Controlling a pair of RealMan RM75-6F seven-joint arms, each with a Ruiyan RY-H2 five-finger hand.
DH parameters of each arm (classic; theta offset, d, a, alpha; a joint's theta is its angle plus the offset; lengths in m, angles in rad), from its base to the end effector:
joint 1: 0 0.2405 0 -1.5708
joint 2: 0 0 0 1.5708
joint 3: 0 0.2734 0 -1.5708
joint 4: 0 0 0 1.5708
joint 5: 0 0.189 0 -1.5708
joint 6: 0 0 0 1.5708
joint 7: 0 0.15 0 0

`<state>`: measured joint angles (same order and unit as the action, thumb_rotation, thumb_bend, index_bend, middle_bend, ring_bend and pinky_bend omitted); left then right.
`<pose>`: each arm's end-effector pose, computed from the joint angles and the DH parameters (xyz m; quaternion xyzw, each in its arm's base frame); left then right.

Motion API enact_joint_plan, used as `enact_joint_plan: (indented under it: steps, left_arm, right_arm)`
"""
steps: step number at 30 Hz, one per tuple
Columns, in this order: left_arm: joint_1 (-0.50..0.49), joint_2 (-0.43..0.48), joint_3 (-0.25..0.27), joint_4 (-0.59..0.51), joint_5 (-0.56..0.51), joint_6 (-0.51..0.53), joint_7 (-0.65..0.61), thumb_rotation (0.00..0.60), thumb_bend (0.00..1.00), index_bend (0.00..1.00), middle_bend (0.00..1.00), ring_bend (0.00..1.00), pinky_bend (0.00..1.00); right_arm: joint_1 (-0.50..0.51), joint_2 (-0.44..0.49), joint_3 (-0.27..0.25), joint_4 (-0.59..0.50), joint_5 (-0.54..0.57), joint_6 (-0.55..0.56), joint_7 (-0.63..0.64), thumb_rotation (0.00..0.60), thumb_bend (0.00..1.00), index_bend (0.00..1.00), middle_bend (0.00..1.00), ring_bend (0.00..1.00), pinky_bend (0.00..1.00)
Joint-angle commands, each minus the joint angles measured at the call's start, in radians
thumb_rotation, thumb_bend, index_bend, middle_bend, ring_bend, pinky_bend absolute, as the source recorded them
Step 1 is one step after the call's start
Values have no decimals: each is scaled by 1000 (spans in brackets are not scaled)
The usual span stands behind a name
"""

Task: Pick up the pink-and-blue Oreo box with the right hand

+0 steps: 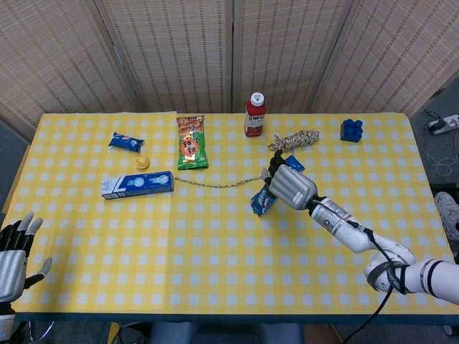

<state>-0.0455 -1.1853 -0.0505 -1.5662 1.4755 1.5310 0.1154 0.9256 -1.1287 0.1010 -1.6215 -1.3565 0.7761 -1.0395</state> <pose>-0.3302 0.1740 0.1756 -0.5869 -0.3641 -0.3570 0.6289 -0.1204 -0.3795 0.1031 0.8624 0.1574 0.1326 0.4624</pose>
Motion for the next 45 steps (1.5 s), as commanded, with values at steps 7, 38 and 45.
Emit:
enact_joint_plan:
  steps: [7, 38, 45]
  left_arm:
    - [-2, -1, -1, 2, -1, -3, 0, 600, 340, 99, 28, 55, 42]
    - [-8, -2, -2, -1, 0, -7, 4, 600, 340, 100, 28, 55, 42]
    - [-9, -4, -1, -1, -3, -10, 5, 600, 340, 100, 28, 55, 42]
  right_arm:
    - [9, -1, 6, -6, 16, 25, 9, 600, 352, 177, 342, 231, 223]
    - [-101, -49, 39, -89, -108, 273, 459, 600, 352, 177, 342, 231, 223]
    - [-144, -190, 19, 0, -80, 303, 574, 600, 352, 177, 342, 231, 223]
